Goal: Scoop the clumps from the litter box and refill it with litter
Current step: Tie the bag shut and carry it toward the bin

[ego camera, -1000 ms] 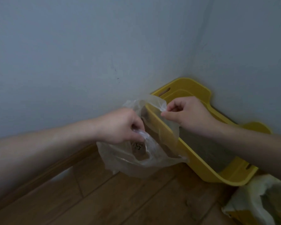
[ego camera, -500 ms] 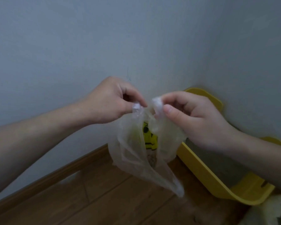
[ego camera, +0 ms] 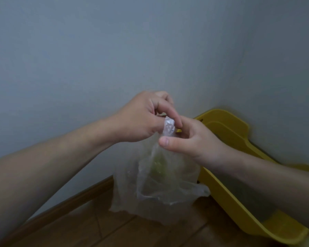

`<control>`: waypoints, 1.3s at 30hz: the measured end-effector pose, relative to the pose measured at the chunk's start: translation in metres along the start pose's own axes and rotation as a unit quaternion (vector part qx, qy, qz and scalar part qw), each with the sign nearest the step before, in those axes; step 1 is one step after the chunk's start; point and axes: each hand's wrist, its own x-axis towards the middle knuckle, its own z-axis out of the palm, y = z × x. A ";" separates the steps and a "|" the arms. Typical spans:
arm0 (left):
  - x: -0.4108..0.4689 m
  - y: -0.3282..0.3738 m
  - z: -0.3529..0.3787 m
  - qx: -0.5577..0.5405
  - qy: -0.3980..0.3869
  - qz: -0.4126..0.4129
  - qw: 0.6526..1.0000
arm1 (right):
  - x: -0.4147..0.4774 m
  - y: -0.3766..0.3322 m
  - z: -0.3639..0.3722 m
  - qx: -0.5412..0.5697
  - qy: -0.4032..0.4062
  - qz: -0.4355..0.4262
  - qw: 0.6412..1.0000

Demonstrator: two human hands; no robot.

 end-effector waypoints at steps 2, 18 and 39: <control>0.000 -0.003 0.002 -0.041 0.002 -0.018 0.999 | -0.001 -0.002 -0.001 0.017 0.008 -0.011 1.000; -0.021 -0.019 0.011 -0.227 -0.031 -0.172 0.958 | -0.005 -0.003 -0.010 0.023 0.069 -0.001 0.997; -0.025 -0.010 0.034 0.275 0.104 0.104 0.950 | 0.005 0.002 0.002 0.078 0.229 0.146 0.959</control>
